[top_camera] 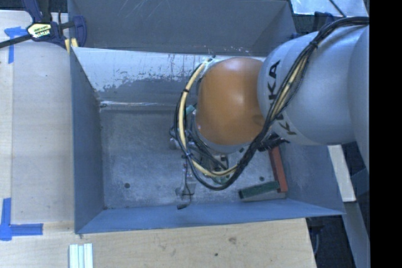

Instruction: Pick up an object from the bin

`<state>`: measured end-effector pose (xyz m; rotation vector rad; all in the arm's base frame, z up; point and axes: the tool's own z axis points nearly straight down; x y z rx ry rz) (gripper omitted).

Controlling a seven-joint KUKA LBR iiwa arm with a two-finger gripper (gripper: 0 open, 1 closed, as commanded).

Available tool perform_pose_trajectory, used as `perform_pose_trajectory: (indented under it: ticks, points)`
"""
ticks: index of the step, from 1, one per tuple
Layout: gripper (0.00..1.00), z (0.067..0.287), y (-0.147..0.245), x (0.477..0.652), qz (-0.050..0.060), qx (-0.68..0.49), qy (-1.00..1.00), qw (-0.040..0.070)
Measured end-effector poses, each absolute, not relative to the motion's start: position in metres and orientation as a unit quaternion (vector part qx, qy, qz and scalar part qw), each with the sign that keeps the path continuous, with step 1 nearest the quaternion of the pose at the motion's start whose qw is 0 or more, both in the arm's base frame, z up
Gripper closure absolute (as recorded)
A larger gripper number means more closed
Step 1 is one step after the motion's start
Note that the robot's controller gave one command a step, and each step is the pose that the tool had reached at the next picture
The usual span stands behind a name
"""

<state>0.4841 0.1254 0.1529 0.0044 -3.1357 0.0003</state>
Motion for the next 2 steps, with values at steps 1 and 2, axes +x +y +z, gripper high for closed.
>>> perform_pose_trajectory:
  ticks: [1, 2]
  points:
    - [0.00, 0.157, 0.125, 0.486, 0.000, 0.000, -1.000, -0.001]
    - [0.00, 0.109, 0.072, 0.493, -0.001, -0.027, -1.000, -0.003]
